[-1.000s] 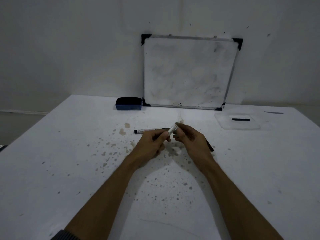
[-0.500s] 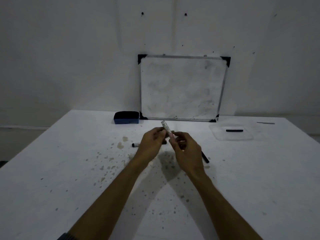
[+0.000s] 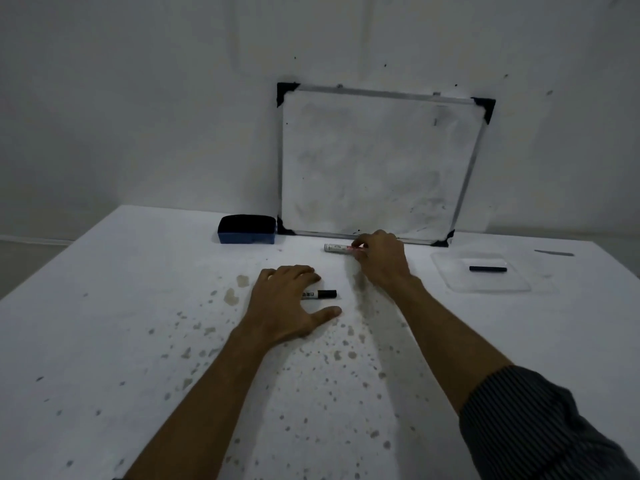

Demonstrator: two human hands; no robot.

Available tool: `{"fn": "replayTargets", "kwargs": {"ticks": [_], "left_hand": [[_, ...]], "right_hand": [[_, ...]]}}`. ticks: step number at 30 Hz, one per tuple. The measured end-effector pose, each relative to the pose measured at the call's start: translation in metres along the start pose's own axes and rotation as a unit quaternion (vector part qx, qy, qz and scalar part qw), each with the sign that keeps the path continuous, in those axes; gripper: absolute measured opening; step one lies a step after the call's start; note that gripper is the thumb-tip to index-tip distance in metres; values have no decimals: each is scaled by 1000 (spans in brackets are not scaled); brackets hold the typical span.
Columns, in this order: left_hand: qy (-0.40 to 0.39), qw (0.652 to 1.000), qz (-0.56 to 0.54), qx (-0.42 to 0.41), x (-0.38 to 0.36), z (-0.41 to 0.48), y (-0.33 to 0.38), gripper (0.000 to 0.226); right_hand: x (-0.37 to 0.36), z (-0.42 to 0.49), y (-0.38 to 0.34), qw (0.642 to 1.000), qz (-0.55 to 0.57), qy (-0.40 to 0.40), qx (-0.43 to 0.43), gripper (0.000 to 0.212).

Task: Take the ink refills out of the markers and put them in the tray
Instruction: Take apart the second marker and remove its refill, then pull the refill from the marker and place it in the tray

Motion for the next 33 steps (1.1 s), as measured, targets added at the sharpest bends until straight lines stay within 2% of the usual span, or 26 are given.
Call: {"fn": "replayTargets", "kwargs": {"ticks": [4, 10, 13, 15, 18, 21, 24, 27, 30, 33], "left_hand": [[-12, 1000, 11, -2, -2, 0, 1, 97], [13, 1000, 19, -11, -4, -2, 1, 94], [51, 998, 21, -19, -2, -5, 4, 90], [65, 998, 8, -18, 2, -7, 7, 87], [97, 994, -57, -11, 9, -13, 9, 71], [146, 975, -159, 47, 18, -25, 5, 60], [174, 953, -220, 119, 25, -42, 4, 53], [204, 929, -267, 152, 28, -60, 6, 49], [230, 911, -295, 175, 30, -67, 10, 54], [223, 864, -383, 238, 36, -64, 18, 63]], "right_hand": [[-13, 8, 1, 1000, 5, 15, -4, 25], [-13, -4, 2, 998, -29, 47, 4, 37], [-3, -22, 1, 1000, -15, 24, -8, 43], [7, -42, 3, 1000, 8, 8, -14, 39], [21, -78, 2, 995, 91, -44, -17, 29], [25, -110, -11, 982, 145, -116, 42, 35], [18, -123, -31, 983, 96, -118, 100, 44], [9, -125, -42, 987, 112, -89, 72, 33], [10, -132, -46, 982, 168, -83, 25, 24], [25, -149, -44, 968, 235, -86, -37, 23]]}}
Point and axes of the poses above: each hand's wrist, its own z-axis towards the middle knuckle, its own x-axis out of the back of the hand, y = z × x, the point moved 1 cm from there along z, towards the middle knuckle, and after that the axes turned 10 degrees about -x, right-handed, at the moved point
